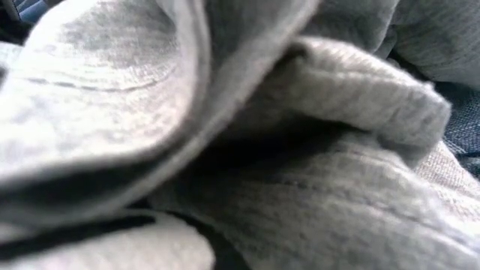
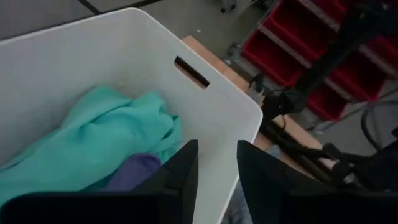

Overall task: Sort clothes
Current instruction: Put the blue towel into the laundry bin

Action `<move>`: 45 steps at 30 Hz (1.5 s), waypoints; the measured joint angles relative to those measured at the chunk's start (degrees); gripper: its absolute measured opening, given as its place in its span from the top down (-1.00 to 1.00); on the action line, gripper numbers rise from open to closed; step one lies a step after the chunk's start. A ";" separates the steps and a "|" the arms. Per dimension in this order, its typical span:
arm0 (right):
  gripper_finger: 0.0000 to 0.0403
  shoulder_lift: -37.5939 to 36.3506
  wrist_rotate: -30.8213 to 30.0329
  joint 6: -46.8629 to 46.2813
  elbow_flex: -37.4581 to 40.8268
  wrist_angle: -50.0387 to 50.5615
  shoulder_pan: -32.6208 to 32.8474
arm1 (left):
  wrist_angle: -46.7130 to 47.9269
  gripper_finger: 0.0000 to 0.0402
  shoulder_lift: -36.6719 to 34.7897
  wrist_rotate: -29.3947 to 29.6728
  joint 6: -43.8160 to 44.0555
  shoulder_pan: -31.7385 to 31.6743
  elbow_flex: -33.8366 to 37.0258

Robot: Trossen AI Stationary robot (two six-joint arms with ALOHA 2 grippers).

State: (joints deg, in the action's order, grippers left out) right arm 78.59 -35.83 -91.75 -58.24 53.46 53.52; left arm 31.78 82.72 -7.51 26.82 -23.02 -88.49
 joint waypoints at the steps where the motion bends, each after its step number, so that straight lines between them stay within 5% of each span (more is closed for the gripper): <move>1: 0.30 0.00 0.00 -0.06 0.00 -0.42 -0.50 | 1.13 0.43 -1.00 1.43 -0.97 0.80 0.00; 8: 0.01 0.00 -0.02 0.83 0.00 -1.99 -3.87 | 10.09 0.43 -7.99 12.47 -2.38 7.06 -0.02; 16: -0.51 0.00 4.25 6.67 1.08 -8.83 -8.68 | 20.57 0.43 -13.26 17.45 1.43 14.44 3.00; 21: -0.71 0.78 10.08 15.20 6.53 -25.15 -12.81 | 16.43 0.43 -17.97 18.12 5.33 21.69 12.91; 27: -0.72 3.76 12.93 18.69 10.35 -27.99 -17.28 | 5.41 0.43 -23.38 21.40 11.62 32.09 25.64; 32: -0.43 7.96 15.51 21.60 11.43 -28.67 -21.71 | -0.88 0.43 -24.92 28.17 17.69 40.95 33.07; 39: 0.86 11.15 20.82 30.34 11.35 -33.40 -27.05 | -4.85 0.43 -24.96 35.19 26.64 51.60 38.96; 45: 0.97 6.98 19.23 31.87 3.58 -21.46 -27.41 | -11.75 0.43 -25.16 39.54 29.27 58.45 44.81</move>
State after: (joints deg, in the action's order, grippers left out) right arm 85.57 -16.60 -59.88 -54.66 32.01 26.11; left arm 20.03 57.56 32.03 56.10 35.42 -43.68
